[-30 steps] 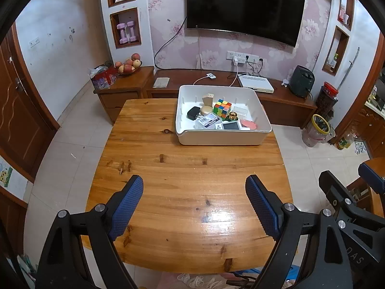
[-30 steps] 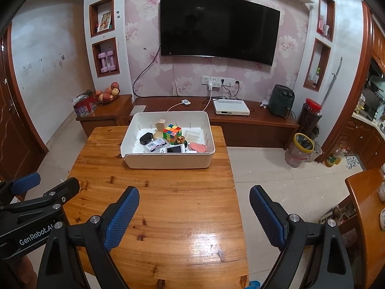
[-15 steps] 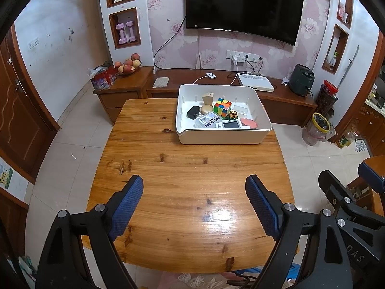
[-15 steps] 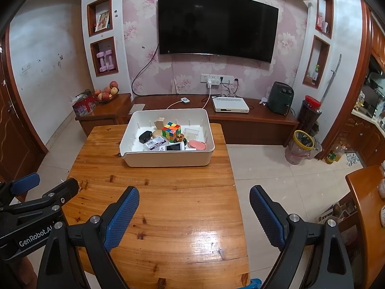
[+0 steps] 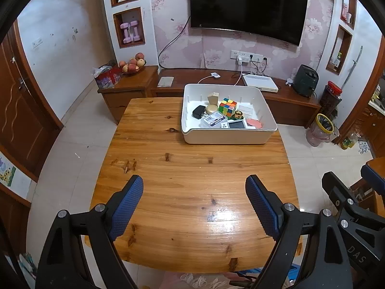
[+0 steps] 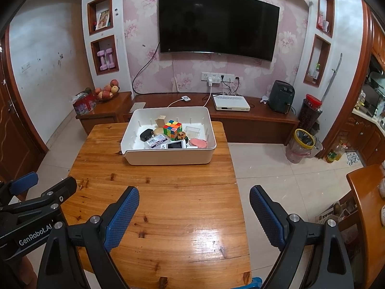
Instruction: Organize rigid objects
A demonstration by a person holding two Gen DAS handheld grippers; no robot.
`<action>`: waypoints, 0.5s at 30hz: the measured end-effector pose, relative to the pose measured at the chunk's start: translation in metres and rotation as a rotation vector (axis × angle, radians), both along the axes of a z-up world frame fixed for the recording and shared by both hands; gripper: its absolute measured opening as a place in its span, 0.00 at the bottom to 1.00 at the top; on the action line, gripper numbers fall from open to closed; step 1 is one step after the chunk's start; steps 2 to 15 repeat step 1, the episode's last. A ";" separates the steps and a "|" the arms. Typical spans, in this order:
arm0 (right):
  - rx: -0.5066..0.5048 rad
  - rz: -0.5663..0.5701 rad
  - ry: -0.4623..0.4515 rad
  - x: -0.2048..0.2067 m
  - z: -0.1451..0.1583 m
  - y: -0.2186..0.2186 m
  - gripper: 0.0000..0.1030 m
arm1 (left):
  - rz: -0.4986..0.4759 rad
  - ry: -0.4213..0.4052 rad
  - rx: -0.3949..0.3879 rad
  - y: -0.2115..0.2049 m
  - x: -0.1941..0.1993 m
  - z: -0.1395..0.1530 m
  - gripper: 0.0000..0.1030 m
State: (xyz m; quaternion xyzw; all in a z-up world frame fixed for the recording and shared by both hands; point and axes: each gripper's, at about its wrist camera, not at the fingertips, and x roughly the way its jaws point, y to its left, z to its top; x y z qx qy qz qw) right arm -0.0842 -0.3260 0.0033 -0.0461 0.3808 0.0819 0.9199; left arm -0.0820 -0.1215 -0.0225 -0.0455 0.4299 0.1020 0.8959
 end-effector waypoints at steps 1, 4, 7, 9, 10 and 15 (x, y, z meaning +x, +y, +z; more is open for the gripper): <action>0.000 0.001 0.000 -0.001 -0.001 0.001 0.91 | 0.001 0.002 -0.001 0.001 0.001 0.000 0.86; 0.000 0.001 0.000 -0.001 -0.001 0.001 0.91 | 0.001 0.002 -0.001 0.001 0.001 0.000 0.86; 0.000 0.001 0.000 -0.001 -0.001 0.001 0.91 | 0.001 0.002 -0.001 0.001 0.001 0.000 0.86; 0.000 0.001 0.000 -0.001 -0.001 0.001 0.91 | 0.001 0.002 -0.001 0.001 0.001 0.000 0.86; 0.000 0.001 0.000 -0.001 -0.001 0.001 0.91 | 0.001 0.002 -0.001 0.001 0.001 0.000 0.86; 0.000 0.001 0.000 -0.001 -0.001 0.001 0.91 | 0.001 0.002 -0.001 0.001 0.001 0.000 0.86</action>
